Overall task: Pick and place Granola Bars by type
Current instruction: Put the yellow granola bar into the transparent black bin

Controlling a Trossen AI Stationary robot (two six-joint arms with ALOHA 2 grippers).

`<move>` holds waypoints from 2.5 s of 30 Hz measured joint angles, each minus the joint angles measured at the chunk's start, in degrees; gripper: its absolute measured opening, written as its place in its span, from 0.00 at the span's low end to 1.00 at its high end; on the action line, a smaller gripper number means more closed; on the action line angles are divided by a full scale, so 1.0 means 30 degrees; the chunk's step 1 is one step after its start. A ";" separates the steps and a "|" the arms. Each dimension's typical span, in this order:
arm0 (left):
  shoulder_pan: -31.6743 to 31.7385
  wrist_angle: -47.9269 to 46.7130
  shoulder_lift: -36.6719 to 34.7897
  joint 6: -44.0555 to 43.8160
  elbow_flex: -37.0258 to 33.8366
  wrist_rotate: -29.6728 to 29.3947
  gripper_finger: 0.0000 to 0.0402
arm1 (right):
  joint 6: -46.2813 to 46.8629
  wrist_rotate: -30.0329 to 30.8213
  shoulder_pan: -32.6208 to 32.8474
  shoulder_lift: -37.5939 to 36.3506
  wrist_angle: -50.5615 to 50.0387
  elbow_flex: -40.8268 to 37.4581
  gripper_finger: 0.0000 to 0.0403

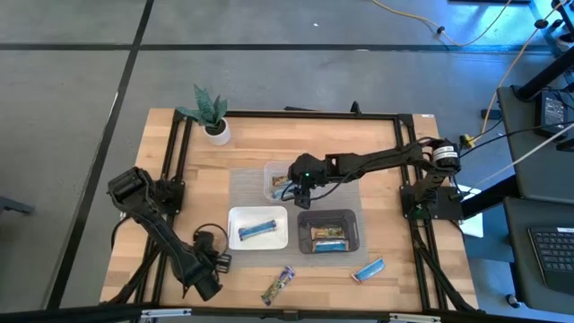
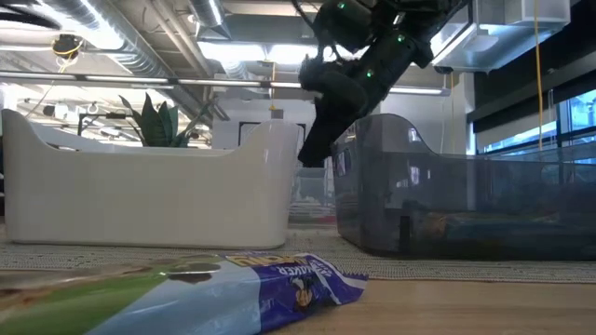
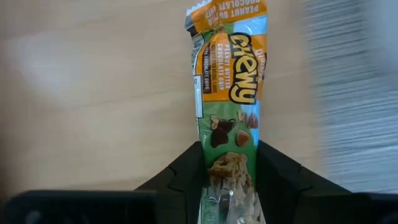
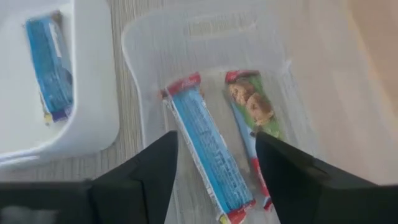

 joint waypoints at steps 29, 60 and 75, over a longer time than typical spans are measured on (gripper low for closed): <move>0.4566 -0.1859 -1.1638 1.6040 0.0672 -1.3895 0.27 | 0.7190 -0.0299 0.3437 -0.6887 -0.9511 0.1528 0.55; 1.3452 1.2852 0.0122 4.1058 0.8512 0.0851 0.26 | 1.9144 -0.0169 1.4086 -1.0507 -1.3534 -0.0896 0.55; 1.3452 1.1966 0.4826 3.9875 1.1023 0.0893 0.26 | 1.9108 0.0286 1.6326 -1.0500 -1.5093 -0.0903 0.55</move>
